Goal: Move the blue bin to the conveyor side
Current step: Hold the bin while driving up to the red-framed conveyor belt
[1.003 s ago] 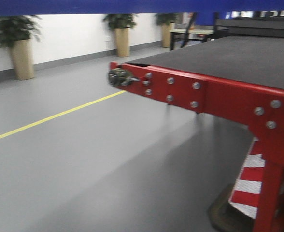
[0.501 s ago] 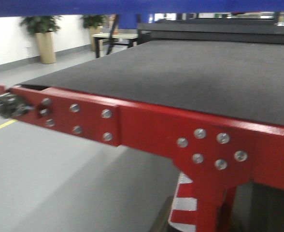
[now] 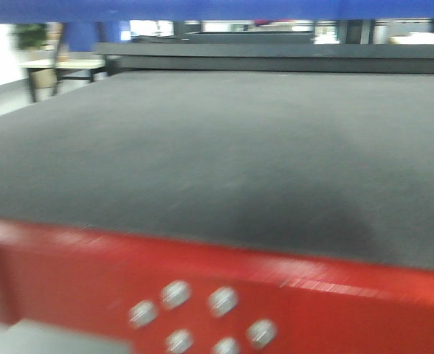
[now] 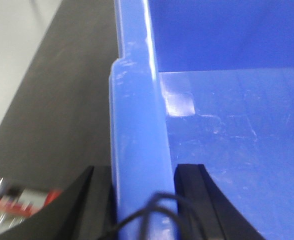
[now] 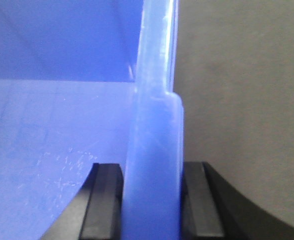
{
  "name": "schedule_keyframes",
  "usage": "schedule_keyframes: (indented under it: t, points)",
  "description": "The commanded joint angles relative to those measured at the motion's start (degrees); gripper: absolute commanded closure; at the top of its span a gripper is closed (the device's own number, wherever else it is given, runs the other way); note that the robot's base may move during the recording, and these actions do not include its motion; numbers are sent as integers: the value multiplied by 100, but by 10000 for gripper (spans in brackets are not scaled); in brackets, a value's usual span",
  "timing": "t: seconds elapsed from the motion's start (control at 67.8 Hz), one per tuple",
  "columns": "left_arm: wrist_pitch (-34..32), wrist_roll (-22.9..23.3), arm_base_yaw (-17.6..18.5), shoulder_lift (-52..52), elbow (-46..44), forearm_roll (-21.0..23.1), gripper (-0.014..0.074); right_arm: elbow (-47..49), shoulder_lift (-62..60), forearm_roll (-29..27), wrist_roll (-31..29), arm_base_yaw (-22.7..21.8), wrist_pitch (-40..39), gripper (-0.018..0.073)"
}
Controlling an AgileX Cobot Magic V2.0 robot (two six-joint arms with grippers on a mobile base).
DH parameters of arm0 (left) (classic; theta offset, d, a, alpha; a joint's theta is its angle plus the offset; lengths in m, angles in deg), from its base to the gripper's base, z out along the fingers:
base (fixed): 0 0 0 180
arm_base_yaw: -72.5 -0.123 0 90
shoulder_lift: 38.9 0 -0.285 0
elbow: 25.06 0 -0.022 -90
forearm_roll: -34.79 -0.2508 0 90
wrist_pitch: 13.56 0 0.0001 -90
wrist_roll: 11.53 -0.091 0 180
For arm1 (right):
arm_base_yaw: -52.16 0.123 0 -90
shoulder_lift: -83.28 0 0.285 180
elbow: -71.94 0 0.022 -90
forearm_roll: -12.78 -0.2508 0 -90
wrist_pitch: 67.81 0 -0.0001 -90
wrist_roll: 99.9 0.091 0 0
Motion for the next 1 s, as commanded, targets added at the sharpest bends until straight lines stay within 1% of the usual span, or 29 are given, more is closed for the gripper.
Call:
schedule_keyframes:
  t: [0.0,0.988]
  points:
    - [-609,-57,-15,-125,-137,-16,612,133,-134,235,-107,-33,-498,641]
    - [-673,-57,-15,-125,-137,-16,612,133,-134,235,-107,-33,-498,641]
